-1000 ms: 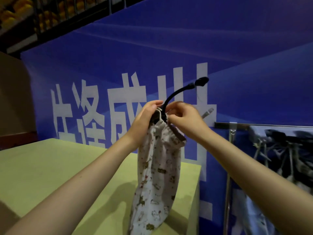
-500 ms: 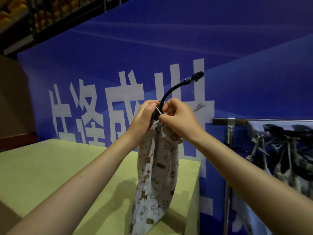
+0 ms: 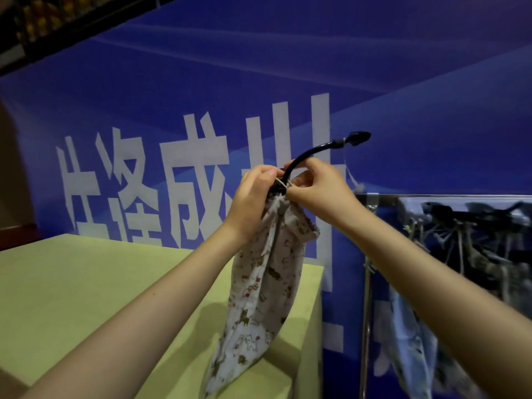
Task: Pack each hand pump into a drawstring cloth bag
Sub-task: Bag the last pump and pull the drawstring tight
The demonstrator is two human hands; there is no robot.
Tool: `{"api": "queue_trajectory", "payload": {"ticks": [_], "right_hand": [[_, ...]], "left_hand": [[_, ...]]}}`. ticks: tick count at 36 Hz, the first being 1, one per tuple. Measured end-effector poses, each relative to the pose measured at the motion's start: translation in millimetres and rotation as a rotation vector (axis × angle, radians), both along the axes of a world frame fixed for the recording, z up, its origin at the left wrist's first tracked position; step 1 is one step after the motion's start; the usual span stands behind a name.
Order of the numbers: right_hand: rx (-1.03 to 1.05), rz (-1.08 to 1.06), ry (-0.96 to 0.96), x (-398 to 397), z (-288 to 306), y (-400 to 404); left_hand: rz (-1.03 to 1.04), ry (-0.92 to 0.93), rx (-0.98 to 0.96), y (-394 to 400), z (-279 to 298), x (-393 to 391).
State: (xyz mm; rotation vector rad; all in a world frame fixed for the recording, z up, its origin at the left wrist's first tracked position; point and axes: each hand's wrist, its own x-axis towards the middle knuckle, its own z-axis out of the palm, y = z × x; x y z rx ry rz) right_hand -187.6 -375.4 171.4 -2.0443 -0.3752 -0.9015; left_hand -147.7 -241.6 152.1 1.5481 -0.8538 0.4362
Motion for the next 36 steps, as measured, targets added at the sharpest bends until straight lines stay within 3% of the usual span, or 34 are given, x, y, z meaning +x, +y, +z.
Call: {"api": "queue_trajectory", "payload": {"ticks": [8,17,23,25,31,33,36], "right_hand": [[0.074,-0.146,-0.045,-1.0,-19.3,-5.7],[0.214,-0.021,-0.026,3.1,-31.4,0.9],[0.084,-0.1,-0.122,4.9,-30.2,2.4],[0.159,-0.014,-0.099,3.2,-27.5,1.1],[0.895,0.567,0.258,-9.3,-8.1,-10.4],[0.975,0.668,0.337,-14.1,-5.6,-21.8],[0.926,0.741,0.402,-21.2,-2.1,-40.8]], "left_hand": [[0.012,0.024,-0.053,-15.9,-4.9,4.4],[0.022,0.025,-0.017,-8.1,-3.7,3.0],[0.02,0.026,0.022,0.3,-3.2,3.0],[0.02,-0.014,0.057,1.8,-1.5,2.0],[-0.026,-0.113,0.13,-7.0,-1.7,2.4],[-0.052,-0.128,0.146,-12.8,-2.8,1.0],[-0.075,-0.164,0.155,-23.6,-3.0,-3.8]]}}
